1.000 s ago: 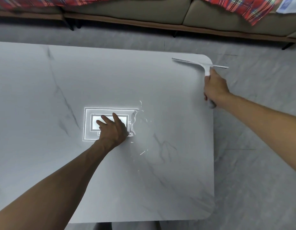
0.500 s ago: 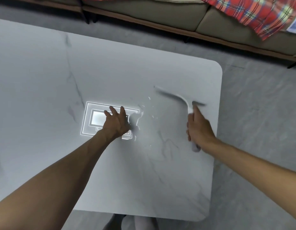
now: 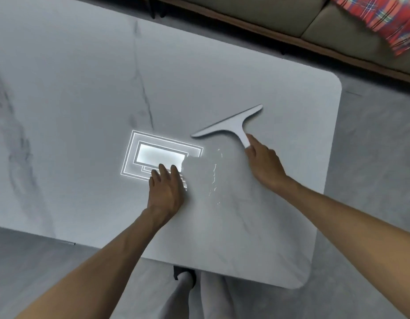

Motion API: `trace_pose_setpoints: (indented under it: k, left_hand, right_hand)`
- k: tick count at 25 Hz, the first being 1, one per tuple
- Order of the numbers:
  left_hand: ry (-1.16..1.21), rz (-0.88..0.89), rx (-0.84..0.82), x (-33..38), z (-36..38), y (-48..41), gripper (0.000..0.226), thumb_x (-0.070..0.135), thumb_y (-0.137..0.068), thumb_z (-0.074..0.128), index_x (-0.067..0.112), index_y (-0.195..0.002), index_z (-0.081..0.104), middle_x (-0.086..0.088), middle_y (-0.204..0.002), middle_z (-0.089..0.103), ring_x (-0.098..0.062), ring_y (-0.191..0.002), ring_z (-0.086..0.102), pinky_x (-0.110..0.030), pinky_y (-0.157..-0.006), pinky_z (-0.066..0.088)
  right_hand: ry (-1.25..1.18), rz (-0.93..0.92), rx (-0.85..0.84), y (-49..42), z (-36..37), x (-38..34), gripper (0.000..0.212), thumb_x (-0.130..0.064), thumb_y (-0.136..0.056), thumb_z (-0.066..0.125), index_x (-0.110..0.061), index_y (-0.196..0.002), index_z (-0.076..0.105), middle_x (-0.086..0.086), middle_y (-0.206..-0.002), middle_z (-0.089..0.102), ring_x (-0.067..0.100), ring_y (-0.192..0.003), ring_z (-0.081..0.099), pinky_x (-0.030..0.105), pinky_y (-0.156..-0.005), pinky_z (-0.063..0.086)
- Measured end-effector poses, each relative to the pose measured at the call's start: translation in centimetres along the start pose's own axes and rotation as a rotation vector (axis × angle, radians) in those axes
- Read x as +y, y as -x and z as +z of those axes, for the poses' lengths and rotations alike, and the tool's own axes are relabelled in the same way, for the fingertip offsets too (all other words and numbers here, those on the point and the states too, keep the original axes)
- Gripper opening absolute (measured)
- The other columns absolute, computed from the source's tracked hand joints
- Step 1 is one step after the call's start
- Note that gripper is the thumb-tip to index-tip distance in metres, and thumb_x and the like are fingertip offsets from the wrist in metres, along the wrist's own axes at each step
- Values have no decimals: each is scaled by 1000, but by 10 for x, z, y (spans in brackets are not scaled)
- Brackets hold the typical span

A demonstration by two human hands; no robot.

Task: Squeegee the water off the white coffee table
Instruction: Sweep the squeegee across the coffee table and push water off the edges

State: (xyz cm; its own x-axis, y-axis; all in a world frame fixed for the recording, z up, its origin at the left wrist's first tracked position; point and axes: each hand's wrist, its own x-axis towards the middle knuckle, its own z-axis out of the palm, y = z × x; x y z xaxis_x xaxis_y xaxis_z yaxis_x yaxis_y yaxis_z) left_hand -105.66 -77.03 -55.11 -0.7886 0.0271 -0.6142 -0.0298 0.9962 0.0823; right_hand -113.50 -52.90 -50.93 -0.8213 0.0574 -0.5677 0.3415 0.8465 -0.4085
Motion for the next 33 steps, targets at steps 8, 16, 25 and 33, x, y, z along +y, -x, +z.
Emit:
trace_pose_setpoints:
  k: [8, 16, 25, 33]
  left_hand:
    - [31, 72, -171, -12, 26, 31, 72, 20, -91, 44, -4, -149, 10, -34, -154, 10, -54, -141, 13, -47, -116, 25]
    - [210, 13, -202, -9, 35, 15, 66, 18, -92, 38, -6, -148, 13, -35, -152, 13, -58, -138, 15, -59, -114, 21]
    - [450, -106, -55, -5, 38, 23, 71, 13, -82, 59, 3, -144, 27, -28, -150, 24, -44, -137, 32, -53, -111, 34]
    - [461, -120, 170, -9, 36, 53, 39, 18, -97, 40, 5, -133, 45, -18, -119, 64, -39, -112, 58, -39, -90, 45]
  right_hand:
    - [289, 84, -44, 109, -23, 106, 40, -41, -101, 29, -49, -140, 32, 3, -115, 67, 32, -96, 61, 39, -79, 50]
    - [-264, 193, 127, 25, -13, -8, 23, -42, -93, 29, -37, -95, 51, 6, -74, 51, 21, -50, 40, 24, -42, 33]
    - [50, -89, -21, 96, 55, 53, 45, -33, -102, 30, -41, -146, 28, 10, -105, 66, 23, -80, 56, 31, -68, 40]
    - [540, -195, -109, 132, -25, 152, 43, -42, -100, 28, -53, -142, 27, -1, -137, 57, 29, -114, 58, 38, -83, 49]
